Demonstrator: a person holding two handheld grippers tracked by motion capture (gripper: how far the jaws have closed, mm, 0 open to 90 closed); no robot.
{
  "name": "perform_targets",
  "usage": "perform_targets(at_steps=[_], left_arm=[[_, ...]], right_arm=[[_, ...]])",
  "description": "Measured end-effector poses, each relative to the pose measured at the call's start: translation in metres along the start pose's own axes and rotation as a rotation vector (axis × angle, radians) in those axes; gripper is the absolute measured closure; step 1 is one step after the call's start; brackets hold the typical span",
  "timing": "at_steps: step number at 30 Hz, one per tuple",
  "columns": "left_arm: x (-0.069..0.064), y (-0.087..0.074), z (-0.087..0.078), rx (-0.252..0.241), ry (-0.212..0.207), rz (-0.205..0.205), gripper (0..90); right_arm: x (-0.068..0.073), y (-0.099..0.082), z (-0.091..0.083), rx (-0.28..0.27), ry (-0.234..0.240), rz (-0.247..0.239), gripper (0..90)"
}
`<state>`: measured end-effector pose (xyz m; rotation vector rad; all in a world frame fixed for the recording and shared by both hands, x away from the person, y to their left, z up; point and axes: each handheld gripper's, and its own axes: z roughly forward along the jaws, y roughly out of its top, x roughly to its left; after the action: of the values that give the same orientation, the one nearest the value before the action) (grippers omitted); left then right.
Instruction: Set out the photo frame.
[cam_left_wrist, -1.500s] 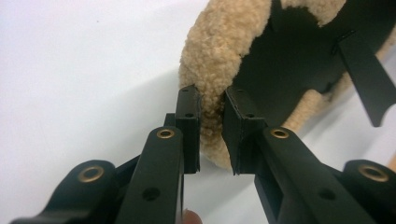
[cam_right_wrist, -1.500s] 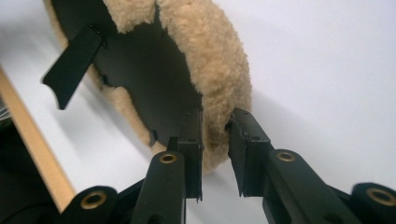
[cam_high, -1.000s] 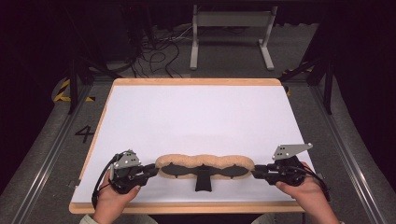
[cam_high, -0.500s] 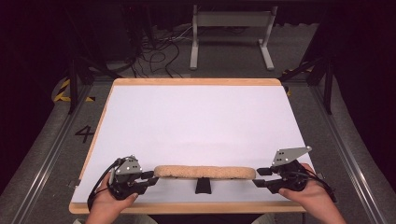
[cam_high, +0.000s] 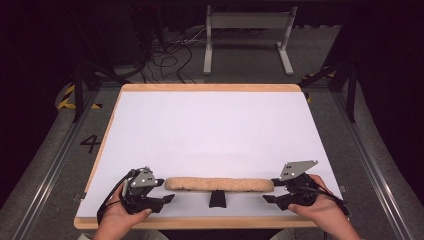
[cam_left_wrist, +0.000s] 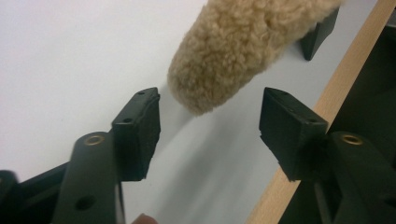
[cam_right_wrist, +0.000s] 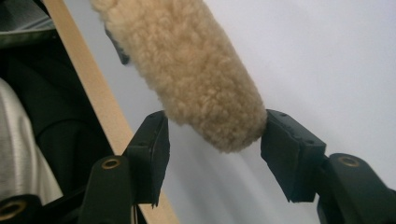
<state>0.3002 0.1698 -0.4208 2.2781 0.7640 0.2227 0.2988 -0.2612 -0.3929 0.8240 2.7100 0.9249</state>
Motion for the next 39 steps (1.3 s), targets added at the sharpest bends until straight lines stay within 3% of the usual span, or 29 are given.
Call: perform_targets(at_steps=[4,7,9,18,25,30,35,39], left_arm=[[0.001,0.004,0.006,0.006,0.014,0.015,36.3],[0.000,0.007,0.010,0.006,0.009,0.037,46.3],[-0.002,0.008,0.010,0.011,0.033,0.047,55.9],[-0.003,0.017,0.009,0.002,0.096,0.086,60.7],[0.009,0.034,0.018,-0.030,0.149,0.085,60.6],[0.027,0.053,0.039,-0.020,0.215,0.096,59.7],[0.040,0.064,0.052,-0.021,0.233,0.083,59.4],[0.049,0.065,0.061,-0.016,0.224,0.063,57.6]], right_arm=[[0.001,0.001,0.005,0.003,-0.033,-0.026,50.3],[0.001,0.001,0.005,-0.004,-0.060,-0.042,58.7],[0.002,0.001,0.005,0.000,-0.074,-0.053,60.2],[0.001,0.006,0.005,0.007,-0.136,-0.078,61.7],[-0.011,0.015,0.005,-0.026,-0.200,-0.071,61.5],[-0.034,0.021,0.015,-0.072,-0.258,-0.047,60.6],[-0.048,0.025,0.025,-0.089,-0.314,-0.033,59.8],[-0.053,0.026,0.029,-0.104,-0.316,-0.012,59.6]])
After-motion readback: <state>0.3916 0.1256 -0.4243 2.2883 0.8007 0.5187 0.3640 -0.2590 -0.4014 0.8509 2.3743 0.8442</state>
